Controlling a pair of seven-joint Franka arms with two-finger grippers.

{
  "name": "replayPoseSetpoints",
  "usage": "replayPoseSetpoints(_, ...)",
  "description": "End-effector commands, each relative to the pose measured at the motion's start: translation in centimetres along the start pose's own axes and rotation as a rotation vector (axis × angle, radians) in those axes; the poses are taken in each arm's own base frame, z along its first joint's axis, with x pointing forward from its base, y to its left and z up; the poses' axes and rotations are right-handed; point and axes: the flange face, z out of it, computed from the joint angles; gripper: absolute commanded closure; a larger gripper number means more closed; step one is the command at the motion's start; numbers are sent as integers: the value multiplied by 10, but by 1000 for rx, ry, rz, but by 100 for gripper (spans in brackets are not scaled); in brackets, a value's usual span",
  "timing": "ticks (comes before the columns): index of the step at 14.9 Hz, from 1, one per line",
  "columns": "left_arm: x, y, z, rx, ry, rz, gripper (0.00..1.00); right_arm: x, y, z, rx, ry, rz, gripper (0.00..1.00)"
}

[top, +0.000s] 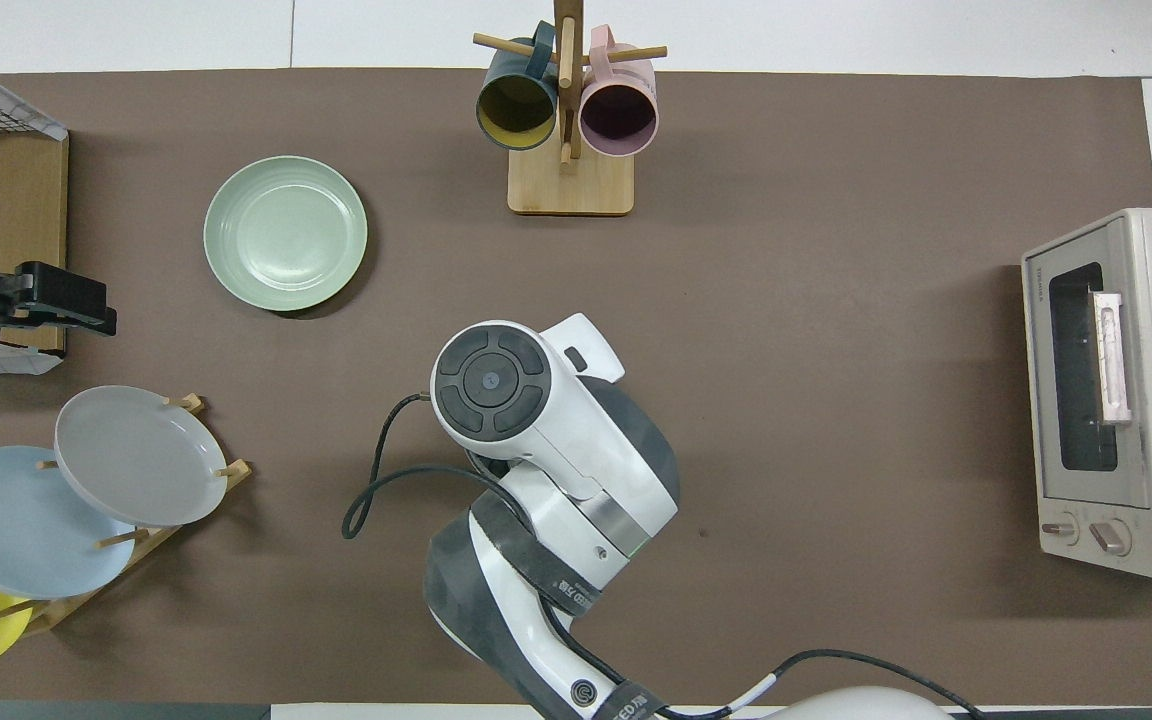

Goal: Transfer vermicelli from pot to plate
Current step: 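Grasp the blue lid knob with the right gripper and lift the lid, then carry the lid away with the right gripper while the left gripper reaches the pot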

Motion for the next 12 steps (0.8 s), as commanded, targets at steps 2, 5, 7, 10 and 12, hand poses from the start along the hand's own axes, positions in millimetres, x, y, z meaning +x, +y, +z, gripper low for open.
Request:
replayPoseSetpoints(2,-6,9,-1,6,19,15,0,-4,3,-4,8,5,9,50)
replayPoseSetpoints(5,-6,12,-1,6,19,21,0,0,2,-15,17,15,10,52)
replayPoseSetpoints(7,-7,14,0,7,18,23,0,9,6,-29,22,20,7,53)
replayPoseSetpoints(10,-5,16,-1,-1,30,17,0,29,21,-55,24,21,-11,53)
replayPoseSetpoints(12,-7,21,-1,-2,32,9,0,48,39,-66,31,33,-37,53)
